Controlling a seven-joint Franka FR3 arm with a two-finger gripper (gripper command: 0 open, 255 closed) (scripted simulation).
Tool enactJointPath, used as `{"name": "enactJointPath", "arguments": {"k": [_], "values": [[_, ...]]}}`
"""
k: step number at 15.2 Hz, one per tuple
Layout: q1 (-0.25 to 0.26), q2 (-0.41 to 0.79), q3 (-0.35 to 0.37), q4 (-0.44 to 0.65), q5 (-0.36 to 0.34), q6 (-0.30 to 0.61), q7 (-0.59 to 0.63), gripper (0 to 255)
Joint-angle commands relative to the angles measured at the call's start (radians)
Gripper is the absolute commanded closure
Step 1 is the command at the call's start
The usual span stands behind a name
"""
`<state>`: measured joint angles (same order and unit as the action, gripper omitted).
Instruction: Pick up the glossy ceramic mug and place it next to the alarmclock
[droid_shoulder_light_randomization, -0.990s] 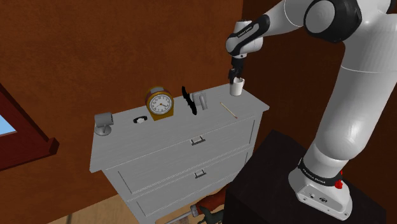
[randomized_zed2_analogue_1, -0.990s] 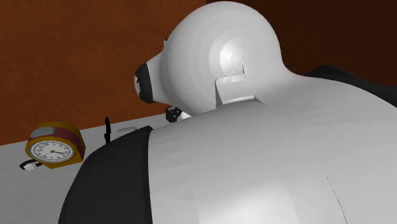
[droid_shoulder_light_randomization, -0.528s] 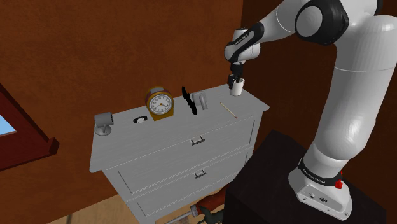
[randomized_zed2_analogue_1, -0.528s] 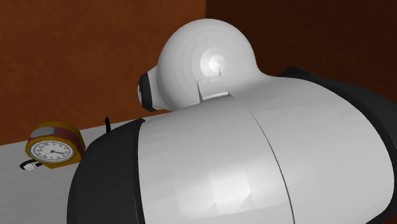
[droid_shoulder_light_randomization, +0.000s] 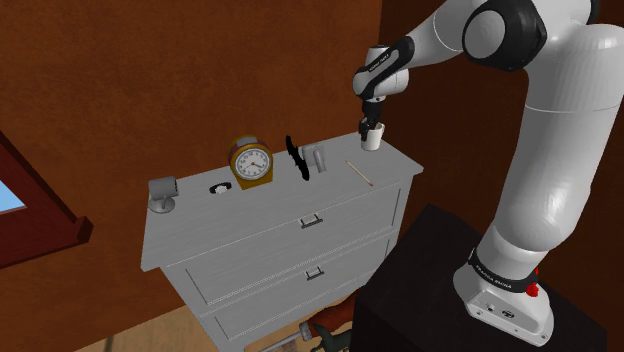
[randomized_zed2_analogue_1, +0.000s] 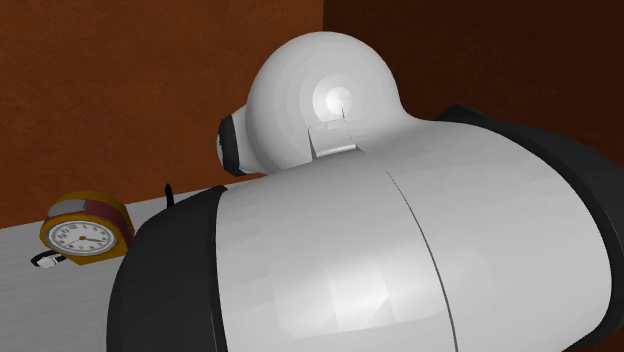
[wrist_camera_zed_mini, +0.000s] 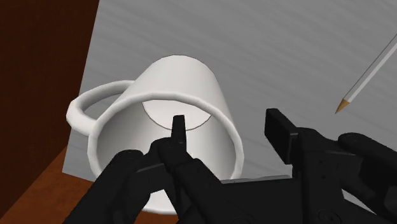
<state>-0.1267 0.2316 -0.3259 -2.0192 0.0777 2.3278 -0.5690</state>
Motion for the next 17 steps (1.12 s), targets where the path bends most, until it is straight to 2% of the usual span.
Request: {"name": "enactJointPath", "arguments": {"k": [1, 9, 17], "values": [[0.000, 0.000, 0.000, 0.000, 0.000, 0.000, 0.000, 255], [0.000, 0.000, 0.000, 0.000, 0.000, 0.000, 0.000, 255], [0.006, -0.054, -0.007, 0.045, -0.026, -0.096, 0.016, 255]]}}
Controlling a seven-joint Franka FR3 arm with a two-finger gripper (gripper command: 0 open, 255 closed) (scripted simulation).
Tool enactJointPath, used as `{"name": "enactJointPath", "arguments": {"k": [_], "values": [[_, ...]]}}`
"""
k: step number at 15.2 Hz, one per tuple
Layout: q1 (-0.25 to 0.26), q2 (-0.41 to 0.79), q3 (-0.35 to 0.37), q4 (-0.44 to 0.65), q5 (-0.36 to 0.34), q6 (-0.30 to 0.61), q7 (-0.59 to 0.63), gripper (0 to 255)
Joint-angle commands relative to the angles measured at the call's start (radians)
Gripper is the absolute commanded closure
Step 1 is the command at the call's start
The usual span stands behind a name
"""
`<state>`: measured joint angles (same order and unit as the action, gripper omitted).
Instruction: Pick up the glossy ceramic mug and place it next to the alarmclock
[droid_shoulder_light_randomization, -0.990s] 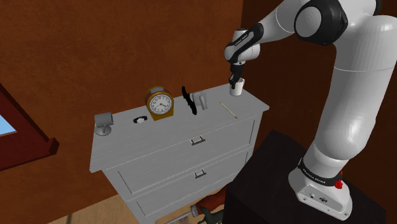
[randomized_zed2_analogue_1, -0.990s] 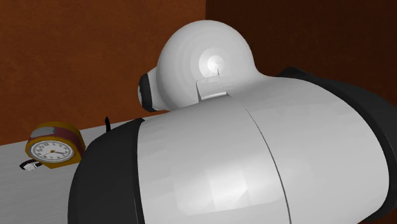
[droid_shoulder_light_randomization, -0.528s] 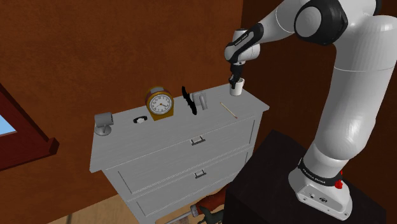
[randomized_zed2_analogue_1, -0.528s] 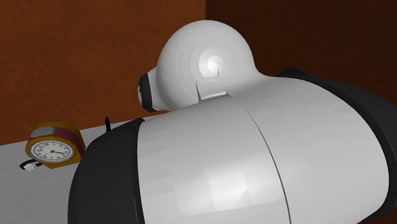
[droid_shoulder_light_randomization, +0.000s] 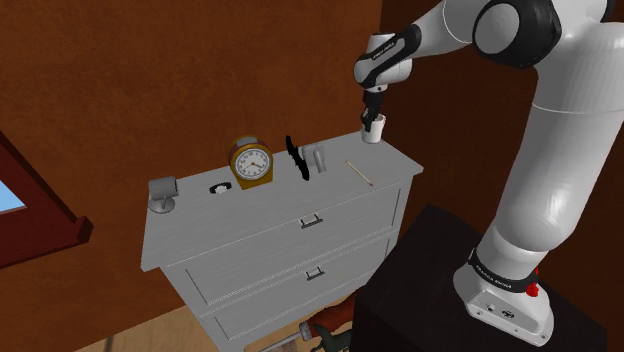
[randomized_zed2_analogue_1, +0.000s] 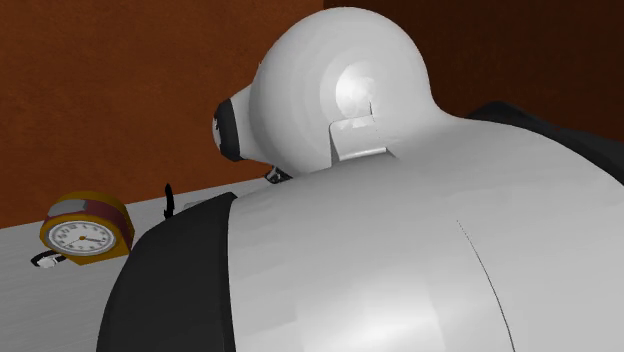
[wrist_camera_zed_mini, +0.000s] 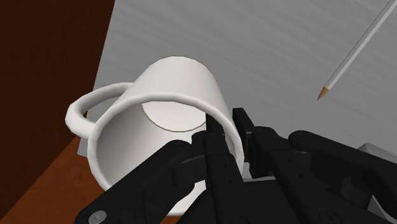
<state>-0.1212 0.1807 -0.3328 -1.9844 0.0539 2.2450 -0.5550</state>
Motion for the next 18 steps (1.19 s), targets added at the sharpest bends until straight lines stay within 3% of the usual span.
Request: {"name": "enactJointPath", "arguments": {"k": [1, 18], "values": [[0.001, -0.009, -0.001, 0.017, -0.004, -0.025, 0.004, 255], [0.007, -0.079, -0.005, 0.165, -0.035, -0.239, 0.022, 255]]}}
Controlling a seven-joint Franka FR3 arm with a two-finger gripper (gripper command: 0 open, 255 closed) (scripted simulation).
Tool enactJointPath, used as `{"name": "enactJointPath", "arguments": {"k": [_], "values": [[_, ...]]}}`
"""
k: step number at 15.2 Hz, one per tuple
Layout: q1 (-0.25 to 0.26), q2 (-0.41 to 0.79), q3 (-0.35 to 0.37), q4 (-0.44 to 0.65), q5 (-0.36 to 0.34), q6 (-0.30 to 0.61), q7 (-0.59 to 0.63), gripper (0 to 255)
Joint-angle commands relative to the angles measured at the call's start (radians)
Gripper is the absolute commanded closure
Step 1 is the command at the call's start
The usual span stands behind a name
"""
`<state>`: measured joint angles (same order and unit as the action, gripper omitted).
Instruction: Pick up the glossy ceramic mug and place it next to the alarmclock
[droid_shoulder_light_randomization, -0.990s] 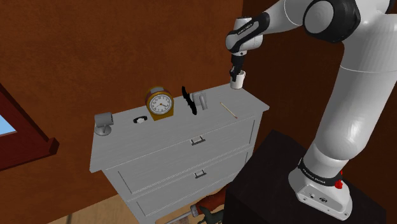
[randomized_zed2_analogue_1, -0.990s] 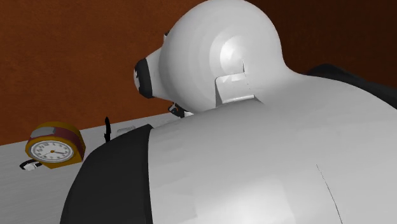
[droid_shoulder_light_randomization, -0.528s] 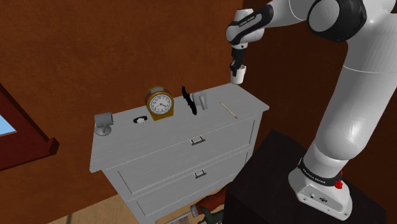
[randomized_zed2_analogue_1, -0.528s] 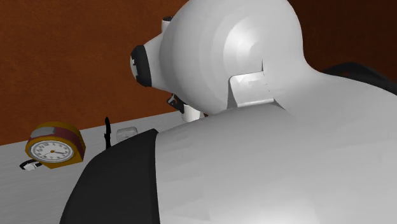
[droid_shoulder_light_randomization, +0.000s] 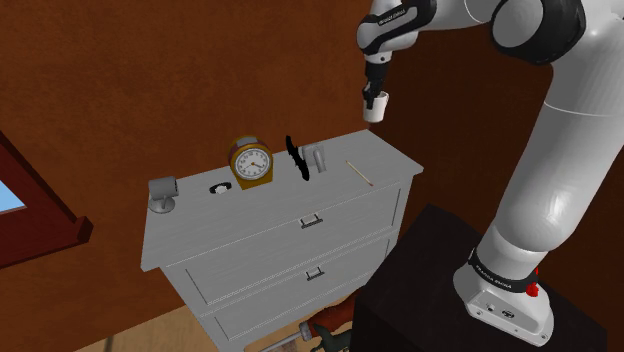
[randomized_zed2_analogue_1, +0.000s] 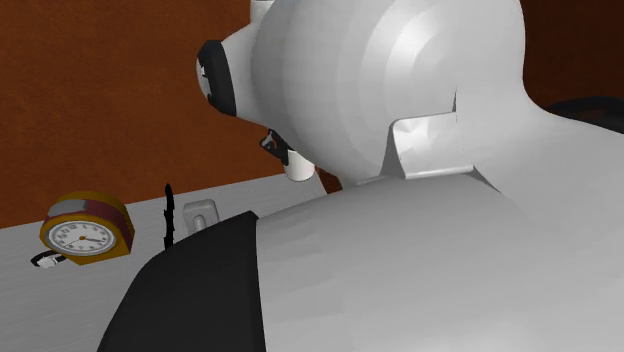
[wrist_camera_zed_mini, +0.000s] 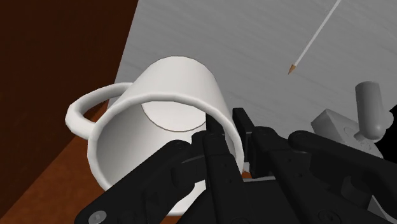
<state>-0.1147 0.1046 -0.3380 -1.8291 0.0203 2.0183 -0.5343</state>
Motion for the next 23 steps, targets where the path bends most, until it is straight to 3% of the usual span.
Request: {"name": "enactJointPath", "arguments": {"k": [1, 23], "values": [[0.000, -0.005, 0.000, 0.020, -0.002, -0.025, 0.001, 255], [-0.005, 0.004, -0.004, 0.315, 0.001, -0.312, -0.003, 255]]}}
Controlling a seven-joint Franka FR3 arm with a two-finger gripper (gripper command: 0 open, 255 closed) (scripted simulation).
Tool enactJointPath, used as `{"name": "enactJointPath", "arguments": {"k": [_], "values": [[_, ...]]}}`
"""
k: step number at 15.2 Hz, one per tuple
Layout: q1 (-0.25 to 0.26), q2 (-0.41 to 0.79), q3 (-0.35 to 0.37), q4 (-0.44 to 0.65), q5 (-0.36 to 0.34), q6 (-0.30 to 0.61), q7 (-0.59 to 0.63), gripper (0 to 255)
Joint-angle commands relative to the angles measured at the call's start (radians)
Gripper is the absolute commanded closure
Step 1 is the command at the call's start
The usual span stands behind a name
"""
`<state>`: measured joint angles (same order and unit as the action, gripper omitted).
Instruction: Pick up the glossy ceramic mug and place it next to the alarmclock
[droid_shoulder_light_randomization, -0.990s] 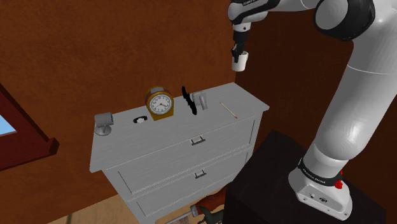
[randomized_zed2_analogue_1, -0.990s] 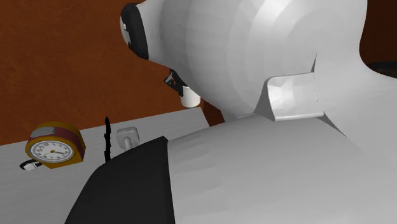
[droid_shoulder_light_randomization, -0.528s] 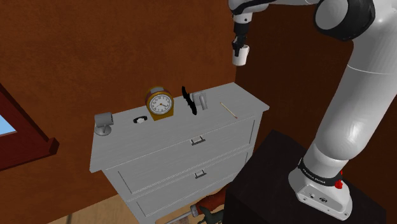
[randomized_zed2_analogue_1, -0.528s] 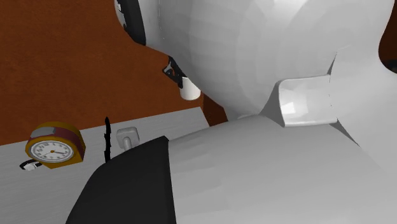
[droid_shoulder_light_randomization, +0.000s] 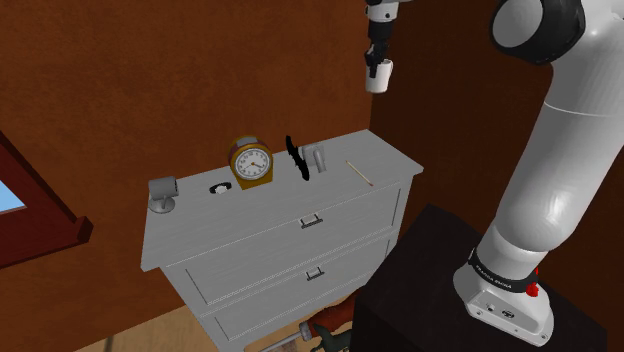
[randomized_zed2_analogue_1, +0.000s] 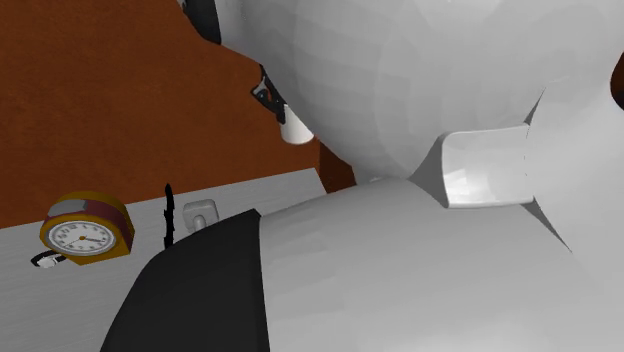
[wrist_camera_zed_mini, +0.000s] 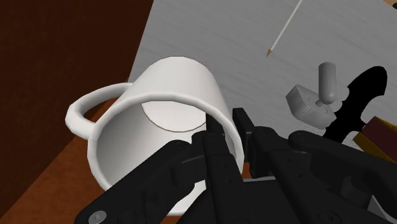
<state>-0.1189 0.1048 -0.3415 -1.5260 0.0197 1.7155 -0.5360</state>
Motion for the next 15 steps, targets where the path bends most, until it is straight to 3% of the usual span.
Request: {"name": "enactJointPath", "arguments": {"k": [1, 15], "values": [[0.014, -0.013, 0.010, -0.008, -0.008, -0.005, 0.024, 255], [0.191, -0.130, 0.176, -0.143, -0.071, 0.007, 0.372, 255]]}}
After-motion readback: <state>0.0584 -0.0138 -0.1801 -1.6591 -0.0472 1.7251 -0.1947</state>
